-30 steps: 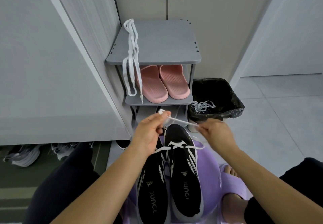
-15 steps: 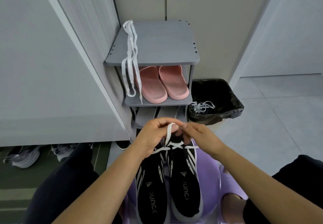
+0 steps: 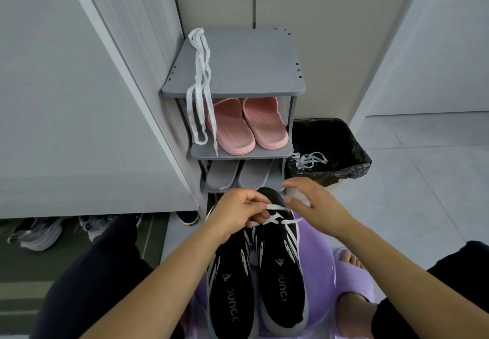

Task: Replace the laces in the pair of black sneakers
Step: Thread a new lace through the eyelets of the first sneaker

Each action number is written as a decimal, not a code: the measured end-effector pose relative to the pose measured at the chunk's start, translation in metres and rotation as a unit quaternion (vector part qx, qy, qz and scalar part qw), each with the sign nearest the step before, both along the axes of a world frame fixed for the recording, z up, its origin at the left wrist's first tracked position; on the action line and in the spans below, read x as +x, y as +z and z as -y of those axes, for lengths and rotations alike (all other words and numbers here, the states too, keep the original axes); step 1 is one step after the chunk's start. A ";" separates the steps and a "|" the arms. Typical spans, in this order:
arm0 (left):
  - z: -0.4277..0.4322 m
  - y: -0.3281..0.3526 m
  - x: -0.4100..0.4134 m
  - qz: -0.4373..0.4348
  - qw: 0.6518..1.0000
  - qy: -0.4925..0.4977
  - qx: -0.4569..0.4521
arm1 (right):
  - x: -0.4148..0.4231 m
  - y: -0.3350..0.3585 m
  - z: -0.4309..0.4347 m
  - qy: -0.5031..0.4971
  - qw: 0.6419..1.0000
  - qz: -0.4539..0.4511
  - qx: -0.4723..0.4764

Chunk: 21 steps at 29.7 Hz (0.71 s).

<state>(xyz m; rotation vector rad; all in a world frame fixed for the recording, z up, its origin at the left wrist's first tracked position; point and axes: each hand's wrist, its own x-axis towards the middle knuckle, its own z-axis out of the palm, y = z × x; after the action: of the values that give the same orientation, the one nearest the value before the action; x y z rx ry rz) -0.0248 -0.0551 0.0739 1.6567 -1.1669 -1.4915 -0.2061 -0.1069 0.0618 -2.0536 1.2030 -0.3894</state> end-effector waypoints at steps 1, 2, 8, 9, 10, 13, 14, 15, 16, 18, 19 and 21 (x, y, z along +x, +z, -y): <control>-0.001 -0.001 -0.004 0.013 1.000 -0.019 -0.012 | 0.007 0.000 -0.005 0.018 0.999 0.025 0.043; -0.001 -0.002 -0.006 0.021 0.999 -0.028 -0.019 | 0.013 0.001 -0.011 0.029 0.993 0.052 0.104; 0.001 -0.001 0.004 -0.015 0.999 0.030 0.004 | 0.013 -0.004 -0.008 -0.019 0.980 0.064 0.186; 0.001 -0.001 0.004 -0.013 1.000 0.025 0.004 | 0.013 -0.005 -0.009 -0.016 0.979 0.070 0.190; 0.000 -0.003 0.003 -0.003 1.000 0.017 0.003 | 0.014 -0.006 -0.010 -0.015 0.977 0.081 0.198; -0.004 -0.007 -0.007 0.016 1.000 -0.001 0.005 | 0.021 -0.011 -0.016 -0.003 0.984 0.072 0.166; -0.005 -0.007 -0.009 0.006 1.000 0.003 0.010 | 0.023 -0.012 -0.016 -0.005 0.988 0.059 0.140; -0.006 -0.007 -0.011 -0.008 1.000 0.011 0.018 | 0.024 -0.013 -0.017 -0.010 0.991 0.055 0.122; -0.006 -0.006 -0.011 -0.015 0.999 0.017 0.026 | 0.024 -0.014 -0.017 -0.019 0.991 0.057 0.116; -0.008 -0.007 -0.012 0.047 0.998 0.004 0.031 | 0.022 -0.016 -0.016 -0.027 0.991 0.053 0.120; -0.010 -0.007 -0.012 0.115 0.993 -0.012 0.019 | 0.021 -0.017 -0.016 -0.028 0.991 0.041 0.122; -0.015 -0.010 -0.013 0.241 0.970 -0.029 -0.024 | 0.019 -0.018 -0.016 -0.031 0.992 0.015 0.123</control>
<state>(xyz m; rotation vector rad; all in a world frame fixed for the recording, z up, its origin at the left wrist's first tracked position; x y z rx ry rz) -0.0373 -0.0404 0.0636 2.0321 -1.4992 -1.1062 -0.1876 -0.0908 0.0434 -1.7987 1.2335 -0.2835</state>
